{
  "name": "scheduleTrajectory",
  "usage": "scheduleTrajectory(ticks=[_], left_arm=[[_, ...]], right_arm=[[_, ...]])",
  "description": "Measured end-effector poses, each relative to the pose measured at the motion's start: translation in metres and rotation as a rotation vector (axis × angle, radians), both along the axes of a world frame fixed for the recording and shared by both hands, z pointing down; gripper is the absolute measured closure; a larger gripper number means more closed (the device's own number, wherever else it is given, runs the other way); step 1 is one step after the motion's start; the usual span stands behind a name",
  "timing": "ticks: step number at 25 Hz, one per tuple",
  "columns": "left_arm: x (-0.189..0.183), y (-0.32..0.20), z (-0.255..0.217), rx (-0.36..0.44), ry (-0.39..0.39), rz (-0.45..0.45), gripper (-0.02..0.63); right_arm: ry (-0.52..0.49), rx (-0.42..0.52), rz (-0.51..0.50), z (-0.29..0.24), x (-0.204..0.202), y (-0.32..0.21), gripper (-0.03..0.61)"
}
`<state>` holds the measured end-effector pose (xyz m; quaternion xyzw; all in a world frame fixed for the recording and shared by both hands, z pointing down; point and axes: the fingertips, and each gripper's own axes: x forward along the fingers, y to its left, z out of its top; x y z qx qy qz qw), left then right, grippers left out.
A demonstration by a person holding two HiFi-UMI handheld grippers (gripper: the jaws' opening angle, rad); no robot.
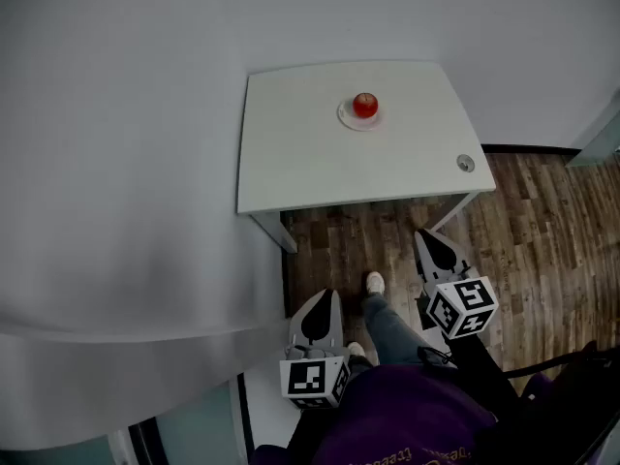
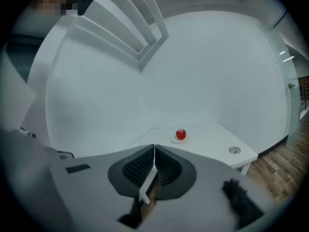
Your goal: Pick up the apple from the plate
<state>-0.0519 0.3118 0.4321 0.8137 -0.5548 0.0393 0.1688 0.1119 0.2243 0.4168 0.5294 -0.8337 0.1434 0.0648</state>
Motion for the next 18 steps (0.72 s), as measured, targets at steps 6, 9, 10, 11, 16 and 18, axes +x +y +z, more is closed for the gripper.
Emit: scheduleTrajectory(ticks=[6,9,10,11,16,18], left_arm=[[0.01,-0.053,0.001,0.007,-0.002,-0.034,0.607],[0.015,-0.084,-0.001,0.004,-0.012,-0.037,0.607],[0.017,-0.095,-0.001,0.002,-0.016,-0.041,0.607],[0.019,-0.105,-0.002,0.001,-0.02,-0.043,0.607],[0.033,-0.152,-0.008,0.006,-0.039,-0.045,0.607],[0.04,-0.169,-0.012,0.007,-0.049,-0.039,0.607]], right_arm=[[-0.002,0.002,-0.008,0.004,0.013,-0.055,0.566],[-0.01,-0.002,-0.018,0.005,0.017,-0.086,0.566],[-0.012,-0.003,-0.023,0.005,0.018,-0.096,0.566],[-0.014,-0.003,-0.028,0.005,0.019,-0.106,0.566],[-0.033,-0.003,-0.037,0.002,0.031,-0.152,0.566],[-0.041,0.001,-0.042,-0.001,0.036,-0.168,0.566]])
